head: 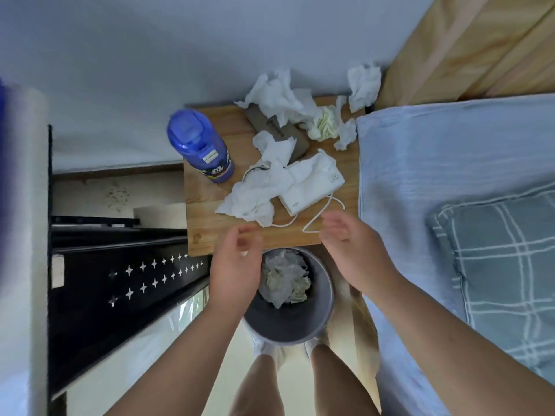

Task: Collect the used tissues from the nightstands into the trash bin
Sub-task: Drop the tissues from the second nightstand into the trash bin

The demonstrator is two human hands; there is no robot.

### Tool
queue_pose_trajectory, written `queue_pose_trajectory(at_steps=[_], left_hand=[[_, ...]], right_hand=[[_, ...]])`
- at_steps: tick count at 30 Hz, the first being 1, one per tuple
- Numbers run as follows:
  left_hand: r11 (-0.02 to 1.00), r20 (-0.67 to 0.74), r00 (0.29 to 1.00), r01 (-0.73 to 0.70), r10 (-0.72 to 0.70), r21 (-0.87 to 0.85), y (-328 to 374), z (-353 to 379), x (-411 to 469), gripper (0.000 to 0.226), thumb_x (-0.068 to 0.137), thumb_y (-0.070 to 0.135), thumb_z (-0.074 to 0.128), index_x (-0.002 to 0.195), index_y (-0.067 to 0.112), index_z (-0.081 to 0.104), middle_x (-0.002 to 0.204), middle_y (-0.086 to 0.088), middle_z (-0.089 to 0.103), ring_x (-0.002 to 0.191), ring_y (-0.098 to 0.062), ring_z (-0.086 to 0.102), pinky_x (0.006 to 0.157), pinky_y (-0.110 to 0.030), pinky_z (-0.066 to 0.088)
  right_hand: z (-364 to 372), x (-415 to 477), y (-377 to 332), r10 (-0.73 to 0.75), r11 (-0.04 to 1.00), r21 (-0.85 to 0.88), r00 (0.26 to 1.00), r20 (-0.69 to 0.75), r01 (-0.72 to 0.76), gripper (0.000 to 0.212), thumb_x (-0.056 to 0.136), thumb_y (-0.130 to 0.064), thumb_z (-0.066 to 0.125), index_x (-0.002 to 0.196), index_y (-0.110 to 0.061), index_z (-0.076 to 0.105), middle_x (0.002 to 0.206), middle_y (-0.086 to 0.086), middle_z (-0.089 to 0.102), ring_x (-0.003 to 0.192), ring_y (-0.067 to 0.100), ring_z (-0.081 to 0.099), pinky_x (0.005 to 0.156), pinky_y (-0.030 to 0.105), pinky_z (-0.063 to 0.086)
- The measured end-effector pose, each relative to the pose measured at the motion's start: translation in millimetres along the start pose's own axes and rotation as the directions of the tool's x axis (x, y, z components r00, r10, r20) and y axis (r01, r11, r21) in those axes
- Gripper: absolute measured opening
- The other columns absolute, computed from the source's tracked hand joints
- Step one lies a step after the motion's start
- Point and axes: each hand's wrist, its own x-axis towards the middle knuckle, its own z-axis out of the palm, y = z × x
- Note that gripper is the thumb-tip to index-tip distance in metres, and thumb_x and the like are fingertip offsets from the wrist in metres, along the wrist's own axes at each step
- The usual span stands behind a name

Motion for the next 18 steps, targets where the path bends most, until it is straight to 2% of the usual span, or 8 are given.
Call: queue_pose_trajectory(at_steps=[1,3,5,7,10,12,15,18], left_hand=[[0.998,-0.022,0.998,-0.055,0.056,0.038,7,-2,5,0.017,0.099,0.034,0.066,0.106,0.048,0.062,0.117,0.033,0.058,0.110,0.011,0.059,0.089,-0.021,0.046],[0.982,-0.046,0.989,-0.130,0.137,0.134,15,-2,16,0.032,0.096,0.035,0.069,0.122,0.049,0.058,0.115,0.038,0.047,0.118,0.005,0.056,0.093,-0.021,0.042],[0.962,-0.047,0.984,-0.156,0.170,0.222,17,1,27,0.049,0.094,0.034,0.073,0.139,0.042,0.054,0.128,0.027,0.043,0.132,-0.009,0.051,0.101,-0.026,0.039],[0.953,-0.039,0.986,-0.148,0.164,0.263,15,4,38,0.064,0.092,0.036,0.077,0.149,0.035,0.048,0.143,0.014,0.046,0.141,-0.014,0.045,0.101,-0.028,0.036],[0.970,-0.079,0.987,-0.121,0.140,0.211,9,9,51,0.075,0.087,0.038,0.083,0.152,0.035,0.046,0.146,0.010,0.046,0.140,-0.017,0.047,0.105,-0.031,0.040],[0.975,-0.108,0.985,-0.114,0.136,0.189,3,10,59,0.083,0.083,0.038,0.087,0.154,0.035,0.045,0.145,0.011,0.044,0.138,-0.016,0.047,0.105,-0.030,0.040],[0.974,-0.053,0.994,-0.083,0.097,0.211,-5,11,67,0.101,0.077,0.035,0.093,0.160,0.038,0.035,0.155,0.004,0.042,0.139,-0.013,0.047,0.104,-0.027,0.036],[0.985,-0.012,0.996,-0.088,0.090,0.147,-10,10,75,0.090,0.084,0.024,0.087,0.158,0.042,0.038,0.141,0.004,0.056,0.126,-0.015,0.061,0.107,-0.033,0.049]], right_hand=[[-6,7,-11,-0.042,0.999,0.002,0.999,-0.019,0.042,0.029,0.094,-0.040,0.059,0.122,-0.046,0.062,0.109,-0.030,0.067,0.104,-0.018,0.059,0.084,0.013,0.043],[-13,20,-28,-0.141,0.990,-0.025,0.988,-0.061,0.140,0.026,0.096,-0.035,0.064,0.121,-0.042,0.064,0.110,-0.024,0.069,0.105,-0.012,0.061,0.084,0.017,0.051],[-16,33,-42,-0.307,0.939,-0.192,0.946,-0.105,0.284,0.032,0.096,-0.028,0.069,0.128,-0.030,0.066,0.119,-0.014,0.069,0.108,0.002,0.064,0.088,0.028,0.058],[-14,48,-51,-0.453,0.830,-0.394,0.889,-0.061,0.396,0.040,0.095,-0.026,0.072,0.134,-0.022,0.064,0.138,-0.004,0.063,0.118,0.016,0.062,0.093,0.035,0.057],[-7,66,-59,-0.441,0.796,-0.455,0.898,0.018,0.400,0.059,0.096,-0.027,0.072,0.151,-0.023,0.051,0.162,-0.006,0.042,0.124,0.021,0.060,0.095,0.035,0.052],[0,75,-61,-0.401,0.806,-0.455,0.915,0.050,0.378,0.068,0.097,-0.025,0.072,0.158,-0.023,0.041,0.167,-0.004,0.035,0.122,0.024,0.061,0.097,0.039,0.055],[7,84,-58,-0.400,0.761,-0.520,0.912,0.095,0.388,0.065,0.100,-0.016,0.067,0.159,-0.018,0.040,0.155,0.007,0.049,0.117,0.027,0.062,0.095,0.039,0.053],[8,88,-54,-0.419,0.776,-0.497,0.906,0.054,0.388,0.043,0.101,-0.009,0.063,0.144,-0.010,0.059,0.137,0.010,0.062,0.108,0.029,0.065,0.091,0.040,0.054]])
